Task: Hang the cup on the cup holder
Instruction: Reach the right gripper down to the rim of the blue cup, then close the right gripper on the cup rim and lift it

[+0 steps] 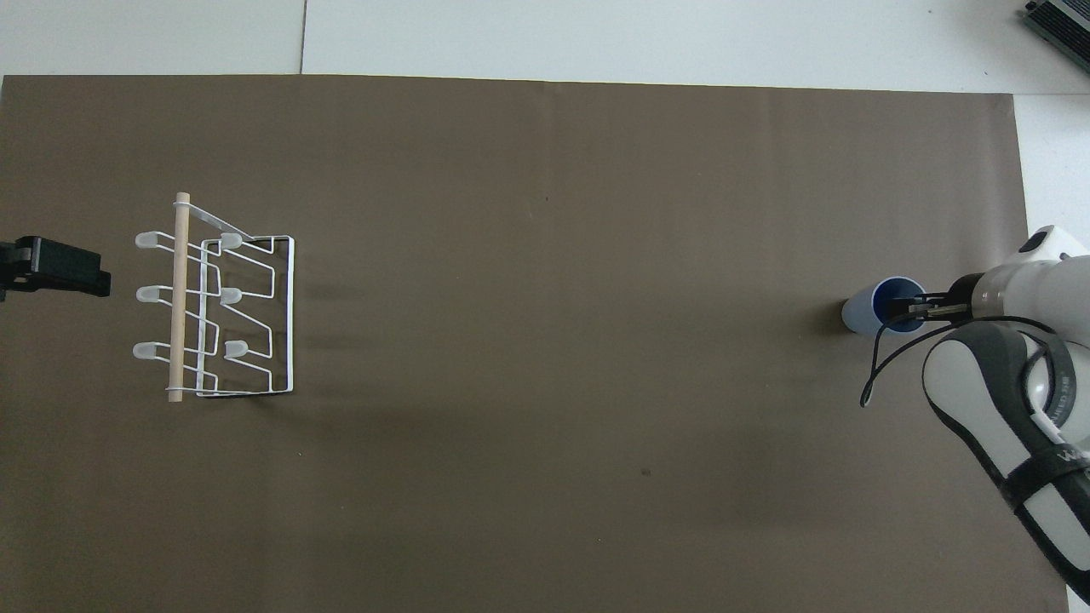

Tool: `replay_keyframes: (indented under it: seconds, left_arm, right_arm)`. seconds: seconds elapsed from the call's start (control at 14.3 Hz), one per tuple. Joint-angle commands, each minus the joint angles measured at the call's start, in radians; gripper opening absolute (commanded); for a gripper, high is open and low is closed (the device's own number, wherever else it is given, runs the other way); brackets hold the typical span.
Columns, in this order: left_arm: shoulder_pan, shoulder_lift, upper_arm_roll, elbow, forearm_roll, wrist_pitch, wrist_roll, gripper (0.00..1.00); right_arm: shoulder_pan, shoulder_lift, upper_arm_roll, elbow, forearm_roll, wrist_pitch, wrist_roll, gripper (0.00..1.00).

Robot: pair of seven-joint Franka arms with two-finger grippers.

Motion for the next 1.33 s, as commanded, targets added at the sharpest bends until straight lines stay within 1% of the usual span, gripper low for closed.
replay_keyframes:
  seconds: [0.0, 0.14, 0.21, 0.63, 0.77, 1.05, 1.26]
  left_arm:
    - [0.013, -0.034, -0.004, -0.037, -0.011, 0.016, 0.003, 1.0]
    - [0.013, -0.034, -0.004, -0.037, -0.011, 0.019, 0.003, 1.0]
    - [0.013, -0.034, -0.004, -0.039, -0.011, 0.019, 0.003, 1.0]
    - [0.013, -0.034, -0.006, -0.039, -0.011, 0.019, 0.003, 1.0]
    - [0.013, -0.034, -0.004, -0.039, -0.011, 0.019, 0.003, 1.0]
    - [0.014, -0.034, -0.004, -0.039, -0.011, 0.019, 0.014, 1.0]
    - [0.022, -0.034, -0.004, -0.039, -0.011, 0.019, 0.008, 1.0]
  right_arm:
    - [0.004, -0.025, -0.001, -0.029, 0.007, 0.009, 0.047, 0.27]
    - [0.002, -0.025, -0.001, -0.027, 0.007, 0.009, 0.06, 0.02]
    - [0.004, -0.025, -0.001, -0.027, 0.007, 0.009, 0.06, 0.0]
    - [0.005, -0.022, 0.001, -0.013, 0.007, -0.014, 0.096, 0.0]
    - [0.005, -0.014, 0.001, 0.03, 0.018, -0.066, 0.095, 0.0]
    - [0.008, -0.014, 0.013, 0.207, 0.03, -0.317, 0.087, 0.0]
    - [0.019, -0.016, 0.058, 0.388, 0.184, -0.489, 0.09, 0.0]
